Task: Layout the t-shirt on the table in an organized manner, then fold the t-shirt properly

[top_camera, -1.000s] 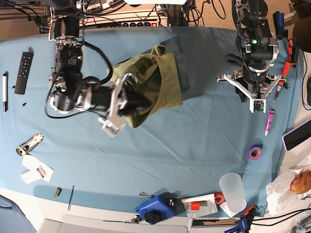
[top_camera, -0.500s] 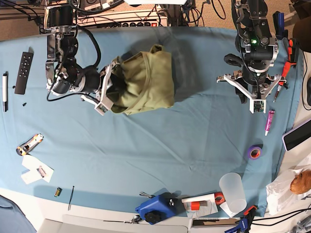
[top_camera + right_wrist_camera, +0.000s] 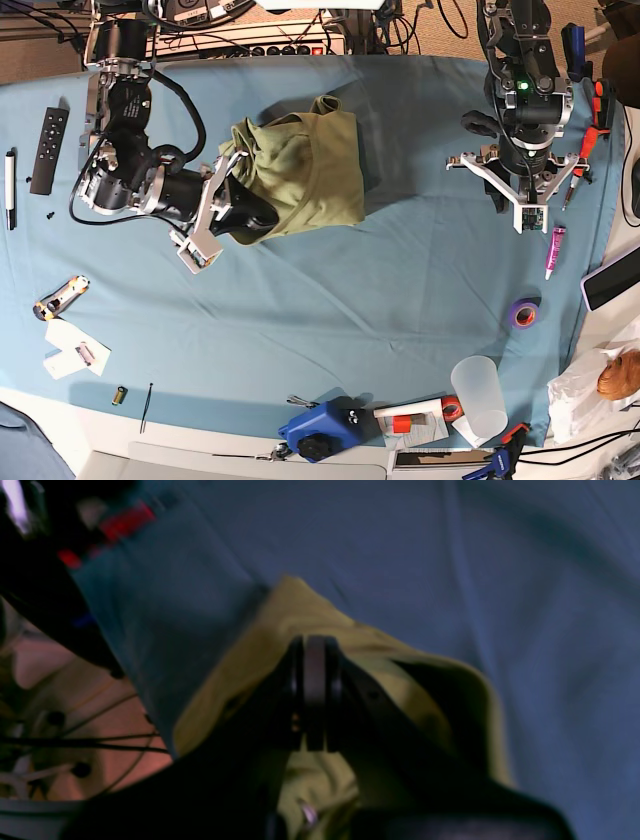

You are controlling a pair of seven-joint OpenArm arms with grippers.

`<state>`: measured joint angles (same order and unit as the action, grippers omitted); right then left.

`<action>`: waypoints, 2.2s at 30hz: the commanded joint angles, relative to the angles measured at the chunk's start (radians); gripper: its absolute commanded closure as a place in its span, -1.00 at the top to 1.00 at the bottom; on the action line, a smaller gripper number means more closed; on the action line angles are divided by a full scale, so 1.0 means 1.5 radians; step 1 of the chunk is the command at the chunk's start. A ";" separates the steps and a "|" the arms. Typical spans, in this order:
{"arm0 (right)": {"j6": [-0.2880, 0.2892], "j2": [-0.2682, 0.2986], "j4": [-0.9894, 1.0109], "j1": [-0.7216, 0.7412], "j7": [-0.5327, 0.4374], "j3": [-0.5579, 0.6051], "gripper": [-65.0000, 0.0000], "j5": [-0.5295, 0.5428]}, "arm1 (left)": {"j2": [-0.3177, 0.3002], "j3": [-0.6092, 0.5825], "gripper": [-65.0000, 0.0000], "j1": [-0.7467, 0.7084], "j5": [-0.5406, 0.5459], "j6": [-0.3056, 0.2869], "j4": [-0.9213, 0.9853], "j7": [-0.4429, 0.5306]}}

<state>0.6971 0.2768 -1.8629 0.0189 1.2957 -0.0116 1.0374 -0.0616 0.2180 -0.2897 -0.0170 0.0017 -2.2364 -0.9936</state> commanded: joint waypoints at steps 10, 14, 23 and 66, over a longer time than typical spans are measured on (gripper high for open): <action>0.001 -0.041 0.151 0.031 -0.134 0.149 -1.00 -0.224 | -0.002 0.001 -0.54 0.004 -0.003 0.000 -0.011 0.017; 0.001 -0.046 0.246 0.059 -0.136 0.181 -1.00 -0.253 | -0.002 0.001 -0.66 0.003 -0.004 -0.002 -0.011 0.017; 0.001 -0.046 0.080 0.061 -0.081 0.063 -1.00 -0.179 | -0.004 0.001 -1.00 -0.003 -0.028 -0.003 -0.011 0.017; 0.001 -0.044 -0.126 -0.504 0.067 -0.368 -1.00 -0.129 | -0.148 0.110 -1.00 -0.422 0.238 -0.112 0.051 -0.001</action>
<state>0.6971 0.1993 -2.0411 -0.7280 1.4040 -0.5579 0.8394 -0.2768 0.3782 -0.9096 0.3416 -0.1658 -2.1468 -0.9981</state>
